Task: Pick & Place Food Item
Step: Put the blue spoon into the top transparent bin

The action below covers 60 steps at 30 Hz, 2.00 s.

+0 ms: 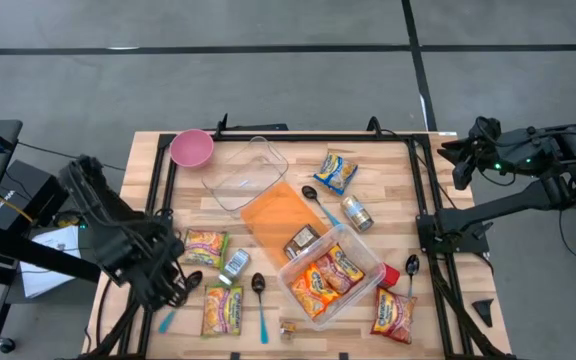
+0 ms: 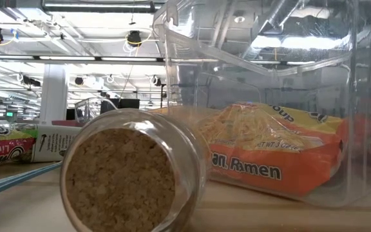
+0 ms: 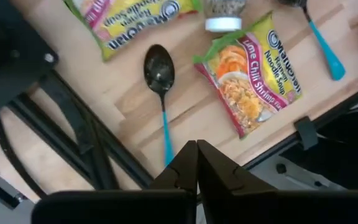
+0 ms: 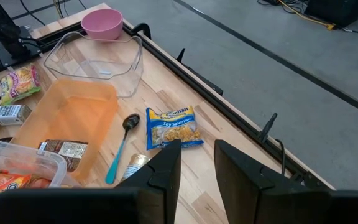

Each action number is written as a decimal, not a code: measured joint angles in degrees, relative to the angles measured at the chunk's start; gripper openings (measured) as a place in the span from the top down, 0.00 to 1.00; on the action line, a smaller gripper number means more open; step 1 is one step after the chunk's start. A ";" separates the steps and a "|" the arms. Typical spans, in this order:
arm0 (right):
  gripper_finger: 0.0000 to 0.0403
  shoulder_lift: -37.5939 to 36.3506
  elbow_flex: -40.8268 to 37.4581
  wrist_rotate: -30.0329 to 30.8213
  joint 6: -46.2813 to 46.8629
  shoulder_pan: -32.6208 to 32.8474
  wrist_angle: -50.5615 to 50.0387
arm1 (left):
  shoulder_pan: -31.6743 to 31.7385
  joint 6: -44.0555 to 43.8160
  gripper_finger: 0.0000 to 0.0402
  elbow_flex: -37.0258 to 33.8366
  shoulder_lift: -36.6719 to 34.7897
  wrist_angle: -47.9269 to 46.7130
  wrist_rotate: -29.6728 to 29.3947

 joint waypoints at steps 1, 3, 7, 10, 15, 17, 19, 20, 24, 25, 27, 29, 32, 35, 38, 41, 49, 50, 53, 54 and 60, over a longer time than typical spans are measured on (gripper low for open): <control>0.77 0.00 0.00 0.04 0.00 0.00 0.00 | 0.00 0.02 1.00 0.00 -0.88 -1.10 -0.03; 0.77 0.00 0.00 0.17 0.00 -0.01 0.00 | 0.00 0.00 1.00 -0.09 -1.99 -2.49 -0.52; 0.77 0.00 0.00 0.55 0.01 -0.02 0.00 | 0.00 0.00 1.00 -4.49 -3.69 0.02 -0.42; 0.77 0.00 0.00 1.47 0.55 -0.02 0.01 | -0.04 0.00 1.00 -10.26 -4.25 5.73 -0.08; 0.77 0.00 0.00 1.66 1.07 -0.02 0.00 | -0.24 -0.72 1.00 -21.00 -4.44 17.30 6.59; 0.77 0.00 0.00 1.68 1.07 -0.02 0.00 | -0.66 -2.73 0.99 -24.94 -4.44 22.79 7.30; 0.77 0.00 0.00 1.68 1.08 -0.02 0.00 | -0.52 -4.03 0.97 -28.98 -4.44 28.76 9.55; 0.77 0.00 0.00 1.68 1.10 -0.02 0.00 | -0.40 -4.74 0.96 -30.79 -4.44 31.94 10.66; 0.77 0.00 0.00 1.68 1.53 -0.02 0.02 | 0.13 -6.26 0.92 -36.29 -4.44 40.19 12.89; 0.77 0.00 0.00 1.70 1.53 -0.02 0.00 | 0.13 -6.28 0.91 -37.10 -4.44 40.87 12.82; 0.77 0.00 0.00 1.69 1.54 -0.02 0.00 | 0.59 -6.30 0.89 -38.00 -4.44 41.10 12.69; 0.77 0.00 0.00 1.68 1.53 -0.02 0.00 | 1.27 -6.26 0.87 -38.63 -4.44 41.11 12.52; 0.77 0.00 -0.02 1.68 1.55 -0.02 0.00 | 1.85 -5.98 0.84 -39.47 -4.44 41.20 12.12; 0.77 0.00 0.00 1.68 1.57 -0.02 0.00 | 2.50 -6.19 0.81 -40.27 -4.44 41.19 12.13; 0.77 0.00 0.00 1.68 1.57 -0.02 0.00 | 2.71 -6.21 0.79 -40.86 -4.44 41.28 12.10; 0.77 0.00 0.00 1.68 1.57 -0.02 0.00 | 2.71 -6.19 0.77 -41.50 -4.44 41.74 12.00; 0.77 0.00 0.00 1.68 1.70 -0.02 0.00 | 2.71 -5.71 0.77 -42.92 -4.44 43.33 9.46; 0.77 0.00 0.00 1.68 1.70 -0.02 0.00 | 2.71 -5.25 0.77 -43.25 -4.44 44.14 9.46; 0.77 0.00 0.00 1.68 1.70 -0.02 0.00 | 2.71 -5.05 0.77 -44.32 -4.44 47.08 9.65; 0.77 0.00 0.00 1.68 1.70 -0.02 0.00 | 2.71 -4.95 0.77 -44.71 -4.44 47.63 9.96; 0.77 0.00 0.00 1.68 1.71 -0.02 0.00 | 2.71 -4.92 0.77 -46.30 -4.44 49.20 10.71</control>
